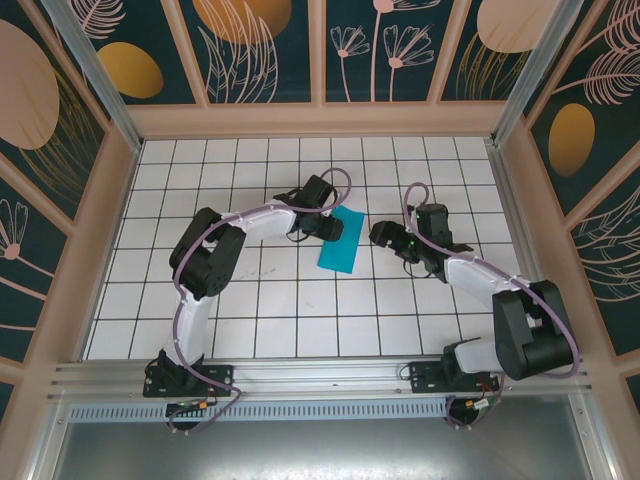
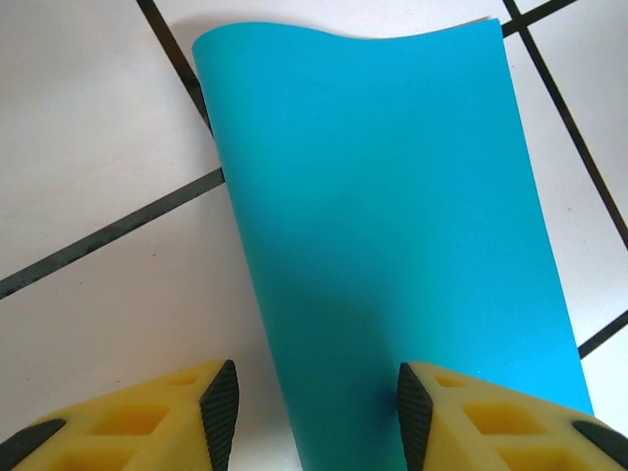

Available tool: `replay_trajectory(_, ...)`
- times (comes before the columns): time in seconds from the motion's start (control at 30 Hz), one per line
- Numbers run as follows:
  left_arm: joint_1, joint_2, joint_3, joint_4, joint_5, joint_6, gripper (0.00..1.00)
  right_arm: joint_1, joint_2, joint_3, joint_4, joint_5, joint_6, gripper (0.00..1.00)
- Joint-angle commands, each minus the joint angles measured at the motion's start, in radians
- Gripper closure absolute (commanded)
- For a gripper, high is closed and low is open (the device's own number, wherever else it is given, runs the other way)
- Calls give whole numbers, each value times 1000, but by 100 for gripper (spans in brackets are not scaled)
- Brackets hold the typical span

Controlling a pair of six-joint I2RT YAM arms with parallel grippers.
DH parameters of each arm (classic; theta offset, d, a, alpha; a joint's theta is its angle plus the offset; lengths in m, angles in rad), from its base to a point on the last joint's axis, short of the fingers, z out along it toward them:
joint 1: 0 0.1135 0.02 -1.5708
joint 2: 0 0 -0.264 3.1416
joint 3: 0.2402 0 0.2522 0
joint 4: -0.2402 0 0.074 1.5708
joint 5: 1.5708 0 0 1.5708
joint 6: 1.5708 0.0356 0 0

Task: Fold a paper plane with a square sheet of paper (fold left side to right side)
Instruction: First fold in half a square sheet of paper at the center of the table.

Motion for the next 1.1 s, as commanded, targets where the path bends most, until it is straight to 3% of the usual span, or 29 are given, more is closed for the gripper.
replay_trajectory(0.0,3,-40,-11,10,32,23,50,6,14,-15,41,-34,3,20)
replay_trajectory(1.07,11,-12,32,-32,-17,44,53,6,21,-6,12,-16,-14,20)
